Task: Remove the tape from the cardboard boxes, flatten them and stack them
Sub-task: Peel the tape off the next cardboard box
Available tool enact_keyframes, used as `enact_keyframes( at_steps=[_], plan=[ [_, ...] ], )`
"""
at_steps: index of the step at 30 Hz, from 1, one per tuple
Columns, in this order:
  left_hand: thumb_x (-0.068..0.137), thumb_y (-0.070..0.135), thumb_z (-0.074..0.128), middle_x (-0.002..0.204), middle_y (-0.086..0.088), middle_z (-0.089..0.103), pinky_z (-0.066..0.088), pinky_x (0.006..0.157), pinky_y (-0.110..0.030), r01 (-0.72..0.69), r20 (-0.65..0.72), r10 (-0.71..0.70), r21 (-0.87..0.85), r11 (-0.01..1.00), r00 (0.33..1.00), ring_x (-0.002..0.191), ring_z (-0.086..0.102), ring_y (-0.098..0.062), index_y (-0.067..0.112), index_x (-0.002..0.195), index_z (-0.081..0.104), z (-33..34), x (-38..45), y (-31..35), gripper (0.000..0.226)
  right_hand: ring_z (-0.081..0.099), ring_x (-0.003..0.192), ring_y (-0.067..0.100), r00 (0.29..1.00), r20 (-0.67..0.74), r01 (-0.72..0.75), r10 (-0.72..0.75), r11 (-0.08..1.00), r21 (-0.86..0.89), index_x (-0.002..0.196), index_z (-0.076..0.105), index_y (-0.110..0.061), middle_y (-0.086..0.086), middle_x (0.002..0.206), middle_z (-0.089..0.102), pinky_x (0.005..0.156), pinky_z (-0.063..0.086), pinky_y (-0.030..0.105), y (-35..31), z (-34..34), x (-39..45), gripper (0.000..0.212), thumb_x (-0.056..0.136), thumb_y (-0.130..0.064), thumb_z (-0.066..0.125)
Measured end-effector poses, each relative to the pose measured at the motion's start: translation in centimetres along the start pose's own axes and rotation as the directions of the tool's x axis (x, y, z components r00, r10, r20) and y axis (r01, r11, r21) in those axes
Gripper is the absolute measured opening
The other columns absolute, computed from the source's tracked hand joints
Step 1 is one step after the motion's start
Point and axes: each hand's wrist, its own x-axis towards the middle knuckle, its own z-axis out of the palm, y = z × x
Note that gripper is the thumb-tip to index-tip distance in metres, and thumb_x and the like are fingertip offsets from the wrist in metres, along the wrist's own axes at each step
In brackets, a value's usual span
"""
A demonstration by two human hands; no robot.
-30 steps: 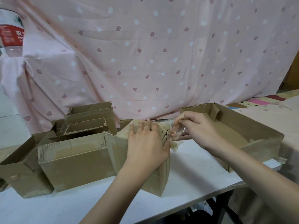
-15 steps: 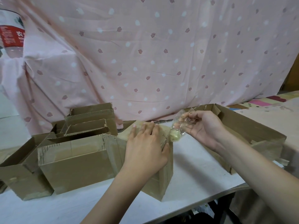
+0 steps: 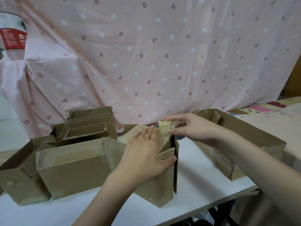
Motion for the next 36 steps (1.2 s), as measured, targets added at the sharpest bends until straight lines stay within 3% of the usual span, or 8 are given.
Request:
enact_keyframes(
  at_steps=[7,11,20,23,25,27,31,36],
  plan=[
    [0.074,0.054,0.078,0.164,0.003,-0.018,-0.001,0.123,-0.027,-0.191,0.38,0.151,0.07,0.979,0.913,0.151,-0.011,-0.011,0.019,0.156,-0.015,-2.8,0.2,-3.3,0.13,0.049,0.069,0.024,0.995,-0.072,-0.06,0.062,0.998,0.03,0.085,0.072,-0.013,0.005,0.073,0.066,0.067,0.032,0.042,-1.3,0.6,1.6,0.019,0.073,-0.012,0.086],
    [0.081,0.024,0.074,0.166,0.004,-0.011,0.004,0.123,-0.027,-0.226,0.307,0.193,0.076,0.971,0.932,0.152,-0.003,-0.012,0.022,0.158,-0.01,-2.1,0.7,-4.1,0.114,0.058,0.072,0.023,0.976,-0.186,-0.084,0.111,0.986,0.145,0.088,0.068,-0.008,0.01,0.073,0.067,0.07,0.034,0.042,-0.5,1.2,2.5,0.017,0.079,-0.01,0.082],
    [0.072,0.037,0.086,0.166,0.008,0.0,0.003,0.121,-0.022,-0.211,0.178,0.21,-0.013,0.977,0.961,0.151,0.001,-0.008,0.024,0.159,0.002,-1.1,0.2,-4.5,0.121,0.056,0.064,0.019,0.878,-0.441,-0.017,0.185,0.934,0.358,0.1,0.063,0.0,0.01,0.081,0.061,0.075,0.05,0.037,0.5,-0.6,3.4,0.011,0.098,0.004,0.053],
    [0.067,0.044,0.087,0.165,0.007,0.007,0.007,0.122,-0.024,-0.211,0.136,0.209,-0.004,0.978,0.968,0.15,0.005,-0.009,0.025,0.159,0.008,-0.7,0.5,-4.7,0.122,0.058,0.087,0.023,0.923,-0.336,-0.135,0.19,0.974,0.181,0.099,0.065,-0.004,0.009,0.091,0.062,0.088,0.047,0.036,0.2,-1.6,2.9,0.017,0.094,0.003,0.051],
    [0.065,0.049,0.086,0.165,0.006,0.011,0.01,0.122,-0.026,-0.2,0.103,0.199,0.005,0.98,0.975,0.149,0.009,-0.01,0.024,0.158,0.011,-0.5,0.8,-4.5,0.122,0.059,0.104,0.03,0.952,-0.209,-0.187,0.222,0.967,0.174,0.108,0.064,0.003,0.016,0.111,0.064,0.108,0.043,0.05,0.6,-1.1,2.4,0.024,0.087,0.002,0.053],
    [0.065,0.052,0.085,0.164,0.004,0.015,0.012,0.122,-0.028,-0.187,0.072,0.185,0.017,0.982,0.98,0.149,0.012,-0.013,0.023,0.158,0.014,-0.2,1.1,-4.0,0.121,0.056,0.098,0.03,0.965,-0.135,-0.195,0.226,0.958,0.211,0.12,0.058,0.015,0.022,0.112,0.062,0.111,0.034,0.059,1.0,-0.9,1.9,0.033,0.089,0.008,0.049],
    [0.072,0.054,0.08,0.165,-0.001,0.011,0.009,0.123,-0.032,-0.132,0.042,0.13,0.041,0.99,0.991,0.151,0.011,-0.017,0.02,0.158,0.01,0.3,1.3,-2.6,0.116,0.068,0.092,0.022,0.978,-0.148,-0.101,0.146,0.956,0.276,0.131,0.061,-0.005,0.016,0.114,0.069,0.099,0.052,0.036,1.2,-1.4,1.1,0.044,0.091,0.012,0.059],
    [0.077,0.056,0.075,0.165,-0.005,0.012,0.002,0.123,-0.035,-0.095,0.012,0.094,0.098,0.991,0.996,0.151,0.009,-0.021,0.016,0.158,0.01,0.9,2.0,-1.2,0.111,0.068,0.059,0.028,0.928,-0.372,0.035,0.028,0.986,0.161,0.114,0.069,-0.015,0.028,0.095,0.069,0.073,0.062,0.04,0.6,-3.2,0.2,0.042,0.085,0.015,0.065]
  ],
)
